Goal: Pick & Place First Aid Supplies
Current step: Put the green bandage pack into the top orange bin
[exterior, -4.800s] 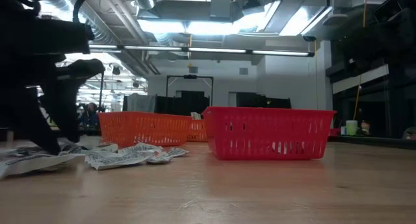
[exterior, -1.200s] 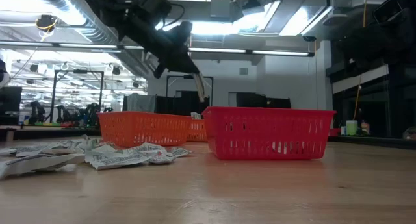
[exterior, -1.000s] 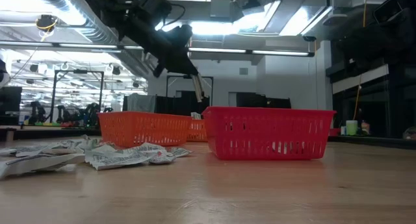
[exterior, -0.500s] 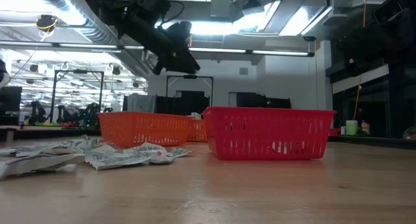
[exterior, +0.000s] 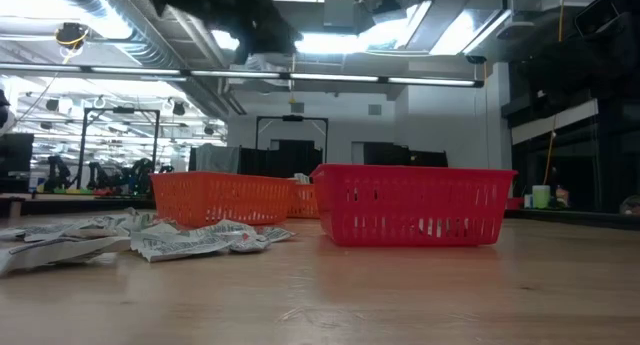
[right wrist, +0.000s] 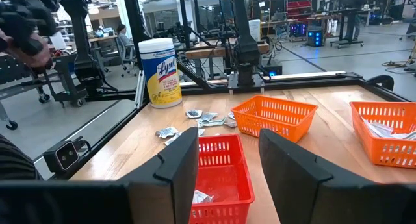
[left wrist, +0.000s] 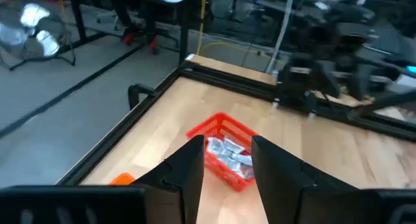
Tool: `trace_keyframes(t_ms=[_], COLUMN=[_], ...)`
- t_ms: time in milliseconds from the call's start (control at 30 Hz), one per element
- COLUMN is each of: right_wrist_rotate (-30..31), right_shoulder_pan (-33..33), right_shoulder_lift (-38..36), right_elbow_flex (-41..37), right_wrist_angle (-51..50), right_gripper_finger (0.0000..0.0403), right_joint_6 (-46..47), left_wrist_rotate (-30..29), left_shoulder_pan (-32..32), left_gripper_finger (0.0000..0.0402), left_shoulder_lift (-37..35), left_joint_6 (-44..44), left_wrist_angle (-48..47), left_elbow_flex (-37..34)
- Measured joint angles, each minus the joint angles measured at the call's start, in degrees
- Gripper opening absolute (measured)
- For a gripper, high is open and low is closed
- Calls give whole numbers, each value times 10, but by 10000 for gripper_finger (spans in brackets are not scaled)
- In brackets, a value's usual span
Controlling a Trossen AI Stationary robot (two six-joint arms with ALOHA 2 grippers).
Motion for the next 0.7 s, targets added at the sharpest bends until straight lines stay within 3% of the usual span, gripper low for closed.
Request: trace_keyframes(t_ms=[400, 700], right_wrist_rotate=[0, 0], right_shoulder_pan=[0, 0], right_shoulder_lift=[0, 0], right_elbow_flex=[0, 0], right_wrist_angle=[0, 0], right_gripper_finger=[163, 163], right_joint_6=[0, 0], left_wrist_rotate=[-17, -41], left_shoulder_pan=[-168, -299], left_gripper_finger=[103, 101], left_shoulder_lift=[-84, -78], left_joint_6=[-2, -61], left_wrist_angle=[-143, -306], left_elbow_flex=[0, 0])
